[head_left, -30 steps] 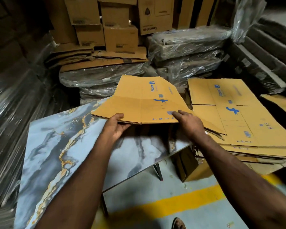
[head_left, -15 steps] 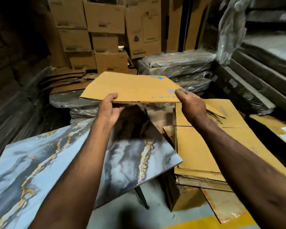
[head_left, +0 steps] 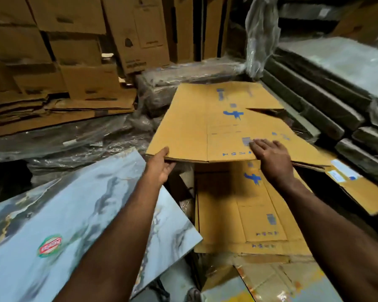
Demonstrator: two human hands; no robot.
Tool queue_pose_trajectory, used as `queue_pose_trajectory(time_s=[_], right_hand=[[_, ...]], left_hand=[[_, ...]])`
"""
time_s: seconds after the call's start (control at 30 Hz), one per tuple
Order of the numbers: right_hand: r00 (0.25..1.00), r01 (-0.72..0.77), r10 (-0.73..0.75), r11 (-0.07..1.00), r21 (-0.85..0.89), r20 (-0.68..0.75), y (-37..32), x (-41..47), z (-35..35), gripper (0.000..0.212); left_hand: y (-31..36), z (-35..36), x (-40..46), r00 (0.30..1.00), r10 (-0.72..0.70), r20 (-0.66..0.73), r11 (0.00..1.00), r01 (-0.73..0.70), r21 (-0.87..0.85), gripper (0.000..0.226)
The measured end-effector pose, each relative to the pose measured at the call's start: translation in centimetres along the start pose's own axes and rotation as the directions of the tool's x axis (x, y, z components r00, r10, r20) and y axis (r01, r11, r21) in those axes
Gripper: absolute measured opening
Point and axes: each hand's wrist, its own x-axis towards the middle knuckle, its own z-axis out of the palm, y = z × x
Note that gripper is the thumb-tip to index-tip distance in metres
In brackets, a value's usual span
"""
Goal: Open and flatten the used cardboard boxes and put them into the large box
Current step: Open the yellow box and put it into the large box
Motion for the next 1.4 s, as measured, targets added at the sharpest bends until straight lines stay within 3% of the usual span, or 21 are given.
queue_pose_trajectory(time_s=[0.07,0.17,0.27,0.33,0.43,0.57,0.67,0.8,0.9,1.0,1.07,1.23,1.4], right_hand=[[0.960,-0.057,0.070,0.997,-0.055,0.271,2.3,-1.0,2.7,0.055],[0.783,-0.116,0.201,0.977,-0.181,0.588,5.2,-2.6,6.7,0.057],[0.622,-0.081,0.177,0.984,-0.161,0.763,6.1,-5.6,9.8,0.062],[0.568,-0.036,0.085,0.996,-0.079,0.819,5.7,-7.4,11.0,0.069],[0.619,-0.063,0.048,0.998,-0.012,0.784,5.9,-8.1,11.7,0.077],[0.683,-0.080,0.092,0.995,-0.051,0.725,7.5,-8.9,11.4,0.083],[0.702,-0.052,0.069,0.998,-0.046,0.709,9.1,-10.8,10.8,0.079],[0.590,-0.046,-0.054,0.994,0.100,0.805,10.1,-14.3,10.3,0.059],[0.555,-0.046,-0.138,0.979,0.196,0.820,9.2,-15.9,9.8,0.063],[0.643,-0.026,-0.211,0.955,0.296,0.736,6.9,-15.7,9.5,0.064],[0.697,0.041,-0.295,0.927,0.374,0.654,4.2,-14.6,9.0,0.062],[0.750,0.241,-0.524,0.784,0.571,0.404,-5.8,-10.4,5.6,0.062],[0.673,0.419,-0.722,0.551,0.722,0.160,-18.9,-8.9,1.7,0.059]], left_hand=[[-3.8,1.1,3.0,0.996,-0.093,-0.018,0.995,0.093,0.047,0.033],[-9.2,2.2,5.3,0.966,-0.250,-0.068,0.963,0.255,0.087,0.021],[-13.4,2.2,6.3,0.916,-0.370,-0.154,0.911,0.390,0.134,0.012],[-14.8,1.9,6.5,0.895,-0.415,-0.164,0.885,0.438,0.157,0.006],[-14.9,2.5,7.1,0.899,-0.413,-0.145,0.875,0.436,0.210,0.010],[-16.5,4.1,5.6,0.890,-0.405,-0.209,0.848,0.451,0.280,0.007],[-19.6,3.5,4.3,0.866,-0.424,-0.265,0.848,0.482,0.221,0.016],[-22.6,1.7,0.9,0.830,-0.454,-0.325,0.827,0.528,0.194,0.017],[-23.2,0.4,-2.4,0.848,-0.446,-0.286,0.825,0.513,0.238,0.015],[-22.3,-0.7,-5.6,0.945,-0.281,-0.166,0.877,0.323,0.355,0.016],[-21.0,-1.7,-8.3,0.973,-0.091,-0.213,0.891,0.175,0.419,0.015],[-16.3,-6.8,-15.0,0.926,0.206,-0.316,0.864,-0.020,0.503,0.018],[-11.7,-17.2,-22.8,0.797,0.448,-0.405,0.814,-0.177,0.553,0.026]])
